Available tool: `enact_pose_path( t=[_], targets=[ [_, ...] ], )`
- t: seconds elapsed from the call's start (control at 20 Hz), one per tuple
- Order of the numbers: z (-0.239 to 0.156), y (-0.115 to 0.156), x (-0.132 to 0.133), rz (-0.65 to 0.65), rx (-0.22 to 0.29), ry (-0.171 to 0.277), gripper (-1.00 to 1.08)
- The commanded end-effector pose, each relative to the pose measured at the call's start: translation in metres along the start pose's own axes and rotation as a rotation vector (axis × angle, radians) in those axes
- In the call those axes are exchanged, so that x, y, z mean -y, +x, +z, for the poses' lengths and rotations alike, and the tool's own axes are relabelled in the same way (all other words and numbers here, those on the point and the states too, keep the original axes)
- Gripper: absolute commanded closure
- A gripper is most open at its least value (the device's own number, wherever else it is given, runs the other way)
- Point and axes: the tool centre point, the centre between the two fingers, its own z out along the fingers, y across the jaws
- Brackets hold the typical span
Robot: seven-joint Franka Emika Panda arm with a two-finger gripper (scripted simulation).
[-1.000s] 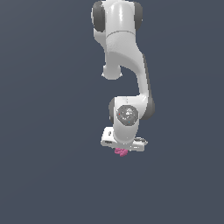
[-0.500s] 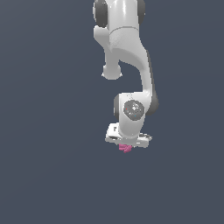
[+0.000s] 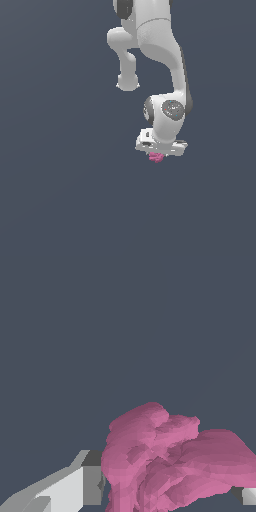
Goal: Pick up the object and move it to a goal position.
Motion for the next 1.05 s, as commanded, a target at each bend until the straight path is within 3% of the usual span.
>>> enact_pose_path(
  t=[0.0,0.5,1.0],
  targets=[
    [-0.004,-0.018,0.017,0.0,0.0,0.0,1.08],
    [-0.015,-0.071,0.069,0.0,0.0,0.0,1.08],
    [-0.016,-0.075,0.075,0.0,0.0,0.0,1.08]
  ],
)
